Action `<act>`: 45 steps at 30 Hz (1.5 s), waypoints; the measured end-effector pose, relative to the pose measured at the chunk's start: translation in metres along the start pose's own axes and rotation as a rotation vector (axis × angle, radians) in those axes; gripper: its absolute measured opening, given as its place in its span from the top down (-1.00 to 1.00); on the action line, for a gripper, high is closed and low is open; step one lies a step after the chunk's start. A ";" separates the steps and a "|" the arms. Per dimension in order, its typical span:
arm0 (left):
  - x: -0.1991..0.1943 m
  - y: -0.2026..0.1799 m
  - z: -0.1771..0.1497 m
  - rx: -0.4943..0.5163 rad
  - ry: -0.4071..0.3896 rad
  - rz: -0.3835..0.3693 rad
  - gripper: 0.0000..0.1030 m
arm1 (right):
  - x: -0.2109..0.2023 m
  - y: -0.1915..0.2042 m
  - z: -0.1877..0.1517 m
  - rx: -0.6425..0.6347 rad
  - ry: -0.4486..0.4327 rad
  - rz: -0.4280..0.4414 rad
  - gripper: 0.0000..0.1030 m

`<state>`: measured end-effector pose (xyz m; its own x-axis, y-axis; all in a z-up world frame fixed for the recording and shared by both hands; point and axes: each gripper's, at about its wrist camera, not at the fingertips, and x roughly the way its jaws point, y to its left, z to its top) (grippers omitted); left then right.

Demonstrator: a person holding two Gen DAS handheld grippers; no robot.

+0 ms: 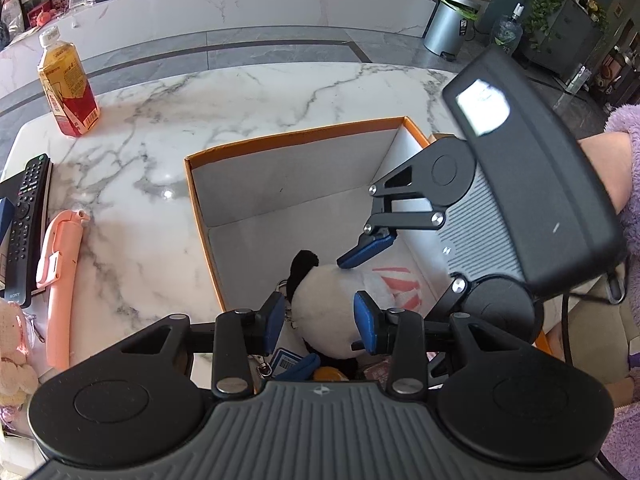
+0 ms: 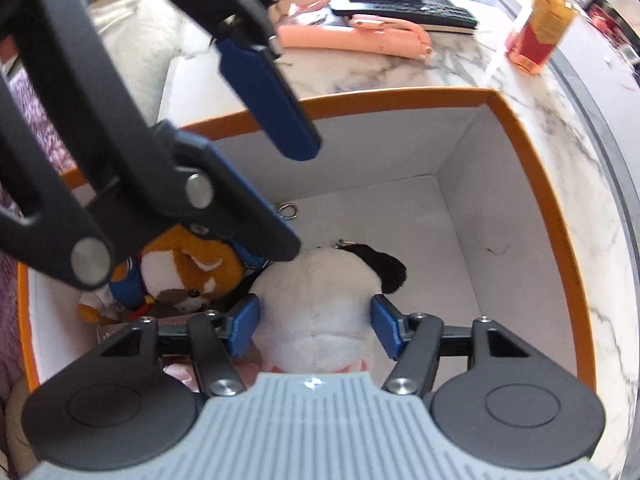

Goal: Organize objects
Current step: 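Withdraw both tools from the orange box back over the table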

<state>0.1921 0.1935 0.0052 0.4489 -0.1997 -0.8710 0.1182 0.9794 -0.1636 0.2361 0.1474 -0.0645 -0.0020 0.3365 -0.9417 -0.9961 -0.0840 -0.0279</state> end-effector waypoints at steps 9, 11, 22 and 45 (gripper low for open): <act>-0.036 -0.054 -0.011 0.133 -0.119 -0.063 0.19 | -0.080 0.024 -0.070 0.354 -0.301 -0.120 -0.23; -0.040 -0.072 -0.014 0.182 -0.125 -0.091 0.19 | -0.091 0.037 -0.094 0.448 -0.357 -0.187 -0.22; -0.014 -0.179 -0.040 0.500 -0.041 -0.167 0.17 | -0.134 0.108 -0.219 0.866 -0.445 -0.404 -0.24; 0.159 -0.266 -0.041 0.985 0.563 0.039 -0.36 | -0.087 0.098 -0.331 1.046 -0.367 -0.351 -0.43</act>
<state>0.1956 -0.0980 -0.1085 0.0346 0.1160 -0.9927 0.8700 0.4853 0.0870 0.1682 -0.2002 -0.0967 0.4339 0.4536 -0.7785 -0.5332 0.8257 0.1839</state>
